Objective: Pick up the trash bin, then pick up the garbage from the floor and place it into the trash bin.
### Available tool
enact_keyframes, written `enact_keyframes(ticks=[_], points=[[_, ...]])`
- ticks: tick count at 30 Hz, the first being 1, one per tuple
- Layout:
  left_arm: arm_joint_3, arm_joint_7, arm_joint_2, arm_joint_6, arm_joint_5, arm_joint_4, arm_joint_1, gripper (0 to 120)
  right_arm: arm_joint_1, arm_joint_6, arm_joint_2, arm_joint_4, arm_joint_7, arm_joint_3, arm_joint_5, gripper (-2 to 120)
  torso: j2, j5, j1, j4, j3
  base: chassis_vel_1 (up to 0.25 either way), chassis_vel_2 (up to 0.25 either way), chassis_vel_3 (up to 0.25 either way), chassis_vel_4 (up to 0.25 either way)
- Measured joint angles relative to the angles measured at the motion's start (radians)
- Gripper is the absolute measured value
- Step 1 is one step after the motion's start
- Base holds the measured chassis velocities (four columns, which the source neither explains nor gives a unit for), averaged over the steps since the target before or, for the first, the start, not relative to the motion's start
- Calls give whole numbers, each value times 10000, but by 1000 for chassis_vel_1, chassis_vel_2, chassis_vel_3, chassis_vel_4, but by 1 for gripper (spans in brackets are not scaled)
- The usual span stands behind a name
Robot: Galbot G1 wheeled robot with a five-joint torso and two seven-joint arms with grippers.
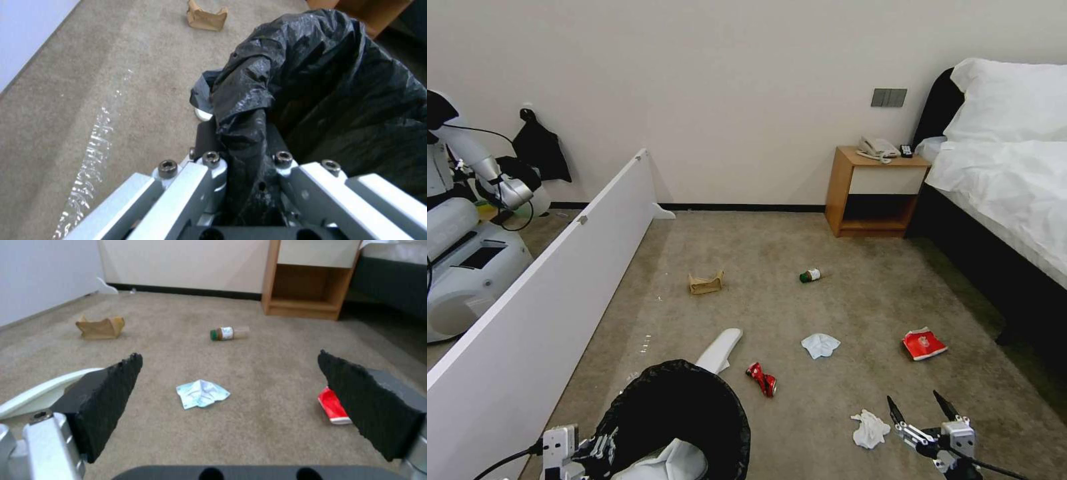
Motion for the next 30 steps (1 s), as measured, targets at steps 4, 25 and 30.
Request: enact_keyframes(ticks=[4,25,30], points=[[6,0,12,0,0,11,-13,5,70,29,1,-157,-52,-17,-122,100,0,0,0,0,0,-47,35,33,-36],[-19,4,-132,-63,88,-77,127,5,1254,-729,-376,-2616,213,-1147,-691,100,-1,0,0,0,-1,0,0,0,0],[-22,9,-221,-98,151,-130,198,5,1730,-1844,-436,-3276,1044,-1652,-1154,100,-1,1,0,1,-1,0,0,0,0]])
